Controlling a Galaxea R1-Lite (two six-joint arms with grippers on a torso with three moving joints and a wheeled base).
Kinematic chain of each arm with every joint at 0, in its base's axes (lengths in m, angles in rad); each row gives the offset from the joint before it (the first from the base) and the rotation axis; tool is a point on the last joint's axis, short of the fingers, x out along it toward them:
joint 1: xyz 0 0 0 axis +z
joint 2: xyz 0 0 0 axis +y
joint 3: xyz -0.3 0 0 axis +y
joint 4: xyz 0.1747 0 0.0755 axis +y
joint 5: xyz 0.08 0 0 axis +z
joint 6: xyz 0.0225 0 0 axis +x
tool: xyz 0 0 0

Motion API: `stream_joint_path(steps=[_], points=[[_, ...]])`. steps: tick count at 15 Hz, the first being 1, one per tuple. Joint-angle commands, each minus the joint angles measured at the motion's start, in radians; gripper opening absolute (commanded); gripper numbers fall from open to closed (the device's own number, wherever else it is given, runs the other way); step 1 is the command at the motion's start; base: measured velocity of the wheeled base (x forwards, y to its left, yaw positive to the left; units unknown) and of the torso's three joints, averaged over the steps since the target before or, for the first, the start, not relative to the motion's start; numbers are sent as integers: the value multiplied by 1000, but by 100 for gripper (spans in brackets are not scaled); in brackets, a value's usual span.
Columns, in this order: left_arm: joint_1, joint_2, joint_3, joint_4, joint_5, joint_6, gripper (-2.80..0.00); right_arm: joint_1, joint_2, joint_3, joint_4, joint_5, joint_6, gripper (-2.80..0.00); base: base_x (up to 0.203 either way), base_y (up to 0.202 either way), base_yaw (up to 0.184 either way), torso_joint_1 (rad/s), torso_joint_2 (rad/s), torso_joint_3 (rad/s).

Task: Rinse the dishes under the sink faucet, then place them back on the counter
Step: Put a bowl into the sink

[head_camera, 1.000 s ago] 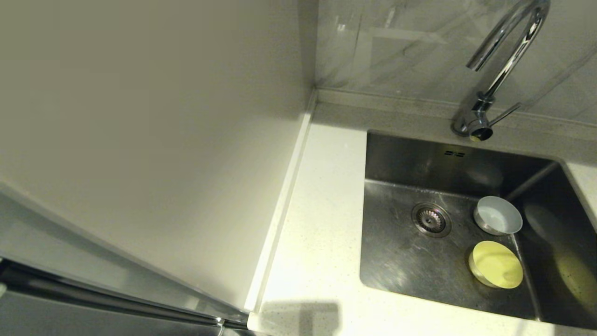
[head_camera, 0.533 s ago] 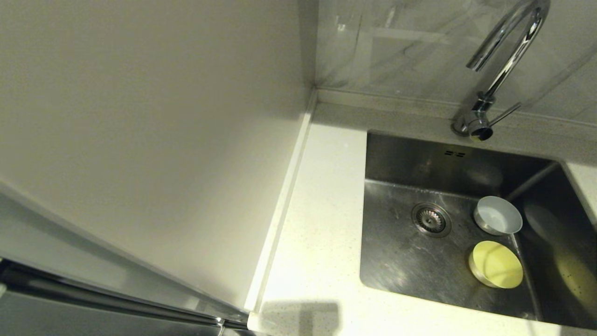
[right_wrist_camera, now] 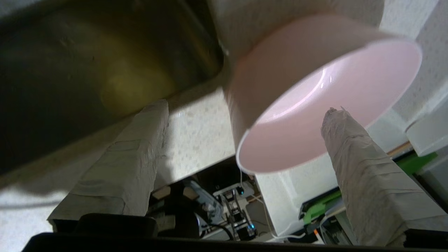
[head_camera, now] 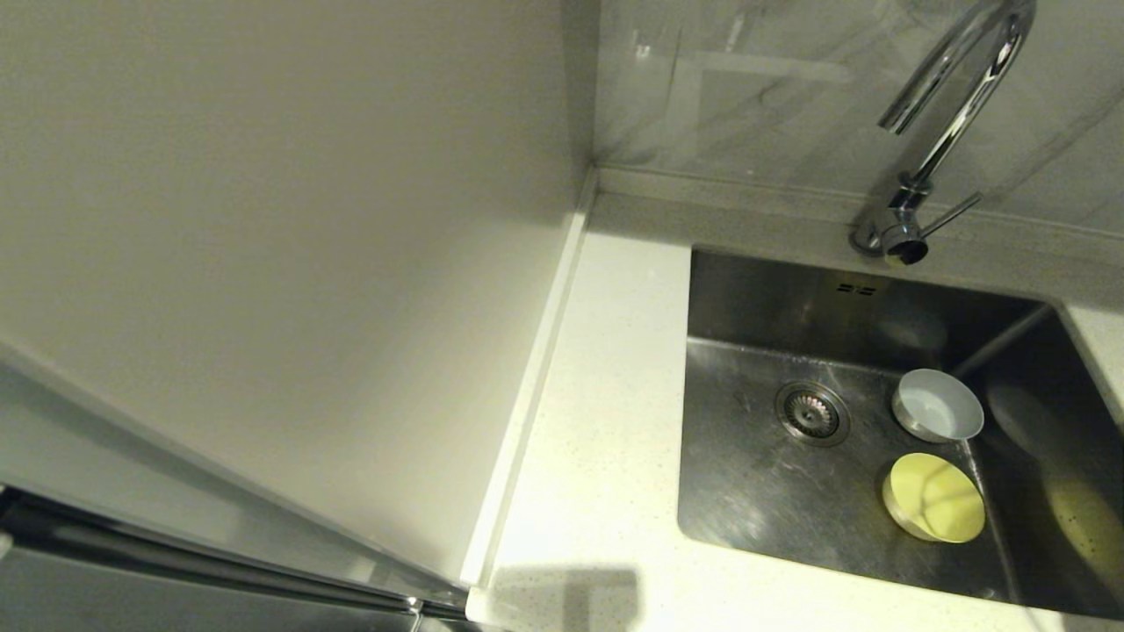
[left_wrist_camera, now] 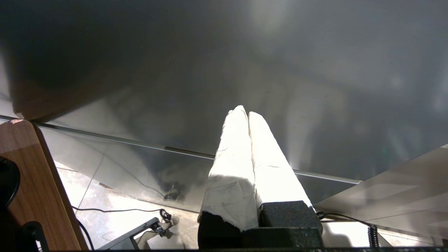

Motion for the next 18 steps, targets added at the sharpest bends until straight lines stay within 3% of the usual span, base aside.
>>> stream_joint_path(steps=[1,2,13,18], points=[[0,0,3,0,0,-1,-280,-8,37,0,-29,9,-3,0,0,0,0,0,0,0],[0,0,3,0,0,-1,-280,-11,47,1,-55,10,-5,-280,0,0,0,0,0,0],[0,0,3,0,0,-1,-280,-43,90,-39,-98,19,-13,-280,0,0,0,0,0,0],[0,0,3,0,0,-1,-280,3,-62,15,-98,102,-87,-280,0,0,0,0,0,0]])
